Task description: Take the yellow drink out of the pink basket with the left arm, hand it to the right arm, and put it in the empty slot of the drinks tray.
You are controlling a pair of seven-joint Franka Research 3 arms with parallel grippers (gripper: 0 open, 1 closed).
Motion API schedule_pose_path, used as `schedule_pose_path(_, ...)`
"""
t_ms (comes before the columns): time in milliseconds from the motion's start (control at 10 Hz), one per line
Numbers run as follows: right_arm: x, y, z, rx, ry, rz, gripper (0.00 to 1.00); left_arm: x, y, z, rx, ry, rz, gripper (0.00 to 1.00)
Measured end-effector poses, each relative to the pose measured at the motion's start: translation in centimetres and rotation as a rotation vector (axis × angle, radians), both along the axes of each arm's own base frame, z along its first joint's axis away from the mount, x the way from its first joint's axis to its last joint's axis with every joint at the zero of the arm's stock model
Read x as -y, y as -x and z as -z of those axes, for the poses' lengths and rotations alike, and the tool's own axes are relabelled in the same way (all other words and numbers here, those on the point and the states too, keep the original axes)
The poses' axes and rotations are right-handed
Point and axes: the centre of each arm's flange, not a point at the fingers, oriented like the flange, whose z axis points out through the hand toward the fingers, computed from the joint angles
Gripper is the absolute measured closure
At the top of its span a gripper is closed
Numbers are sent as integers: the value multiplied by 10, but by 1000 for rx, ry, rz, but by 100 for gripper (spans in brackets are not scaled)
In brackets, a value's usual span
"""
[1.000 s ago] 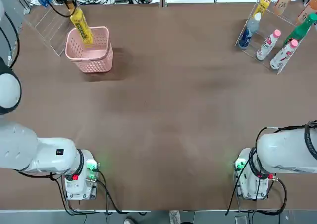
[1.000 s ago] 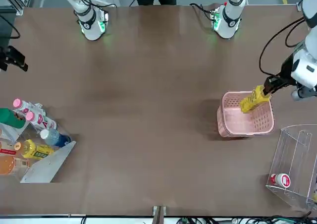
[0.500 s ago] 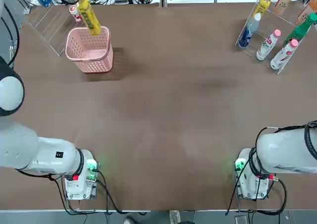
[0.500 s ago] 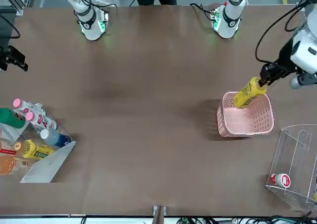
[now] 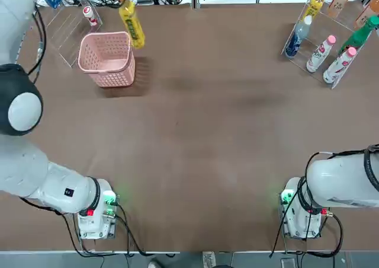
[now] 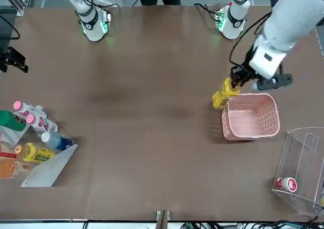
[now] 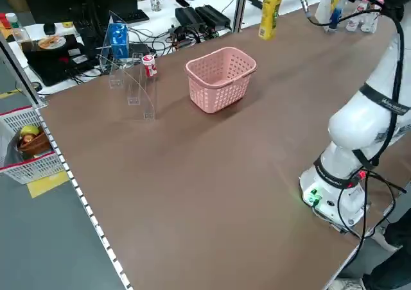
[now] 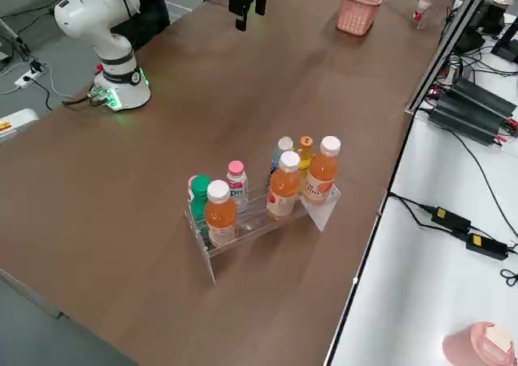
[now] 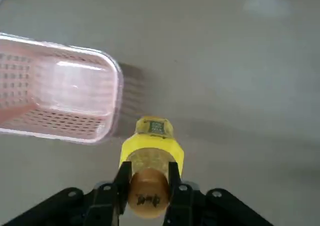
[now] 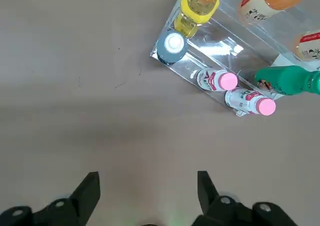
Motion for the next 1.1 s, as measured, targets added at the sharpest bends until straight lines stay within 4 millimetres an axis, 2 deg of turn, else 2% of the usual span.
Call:
schedule_pose_path(600,1,-7,-3,55,4,-27,12,118,13,30,-22,8,21,66)
schedule_pose_path(800,1,-7,-3,55,4,-32,11,145,12,47,-15,7,37,66)
schedule_pose_path(1100,2,-7,-2,53,3,-33,11,206,4,86,11,-15,25,66)
